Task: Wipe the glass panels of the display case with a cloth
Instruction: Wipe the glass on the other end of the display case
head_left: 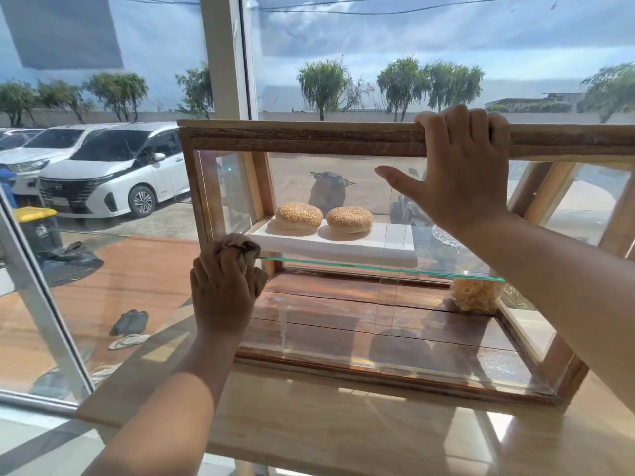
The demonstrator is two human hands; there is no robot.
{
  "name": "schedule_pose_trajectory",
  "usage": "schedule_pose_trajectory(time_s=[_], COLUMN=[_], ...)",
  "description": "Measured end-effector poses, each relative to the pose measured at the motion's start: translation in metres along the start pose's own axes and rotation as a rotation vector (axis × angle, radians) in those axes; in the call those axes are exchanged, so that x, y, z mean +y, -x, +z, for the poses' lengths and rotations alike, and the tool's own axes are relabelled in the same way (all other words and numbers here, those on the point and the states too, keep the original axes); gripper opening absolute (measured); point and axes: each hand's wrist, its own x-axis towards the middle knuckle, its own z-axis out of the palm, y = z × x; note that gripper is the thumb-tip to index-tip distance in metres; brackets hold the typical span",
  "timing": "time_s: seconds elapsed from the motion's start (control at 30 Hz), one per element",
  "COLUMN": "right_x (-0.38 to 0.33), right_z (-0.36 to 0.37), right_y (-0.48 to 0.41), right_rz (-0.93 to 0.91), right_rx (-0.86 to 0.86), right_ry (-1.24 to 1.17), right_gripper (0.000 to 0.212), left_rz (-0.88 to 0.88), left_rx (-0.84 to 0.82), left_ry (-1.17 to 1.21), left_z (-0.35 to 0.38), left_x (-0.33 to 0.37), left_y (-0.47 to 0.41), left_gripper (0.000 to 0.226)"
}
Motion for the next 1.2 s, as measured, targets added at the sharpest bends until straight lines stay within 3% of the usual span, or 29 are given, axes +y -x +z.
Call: schedule_pose_trajectory(time_s=[0.1,0.2,0.37,0.43,0.5,0.57,0.63,0.8,0.97,1.1,1.2], right_x=[-0.004,-0.007,-0.002,-0.003,-0.002,0.000,0.000,-0.007,-0.007,-0.006,-0.007], right_z=[0.001,0.001,0.000,-0.001,-0.001,-0.001,-0.002,-0.002,-0.003,-0.002,-0.002], right_y=[-0.003,-0.003,0.000,-0.001,0.000,0.003,0.003,-0.003,-0.003,-0.003,-0.003], right_rz=[-0.005,-0.009,-0.006,-0.011,-0.009,-0.005,0.003,-0.005,-0.012,-0.011,-0.012], right_rx=[0.001,-0.008,0.001,-0.004,-0.011,-0.013,-0.019,-0.016,-0.008,-0.008,-0.013], right_ry=[-0.007,-0.005,0.002,-0.007,-0.006,-0.001,0.004,-0.005,0.010,0.019,0.018], right_gripper=[0.073,0.073,0.074,0.074,0.074,0.074,0.074,0.073,0.073,0.074,0.073], left_rz=[-0.094,-0.069,0.147,0.357,0.523,0.555,0.463,-0.058,-0.289,-0.071,0.273], left_rx=[-0.012,-0.058,-0.127,-0.111,-0.125,-0.111,-0.110,-0.095,-0.004,-0.056,-0.121], left_ry=[0.039,0.144,0.287,0.281,0.264,0.248,0.216,0.022,0.117,0.261,0.295], left_z=[0.002,-0.003,-0.012,-0.014,-0.014,-0.011,-0.009,-0.010,-0.010,-0.013,-0.018], left_x=[0.012,0.032,0.110,0.136,0.143,0.130,0.097,0.008,0.038,0.096,0.136], left_y=[0.023,0.036,0.025,0.024,0.026,0.026,0.026,0.017,0.008,0.014,0.022], left_gripper=[0.022,0.024,0.029,0.032,0.030,0.027,0.032,0.025,0.020,0.025,0.035])
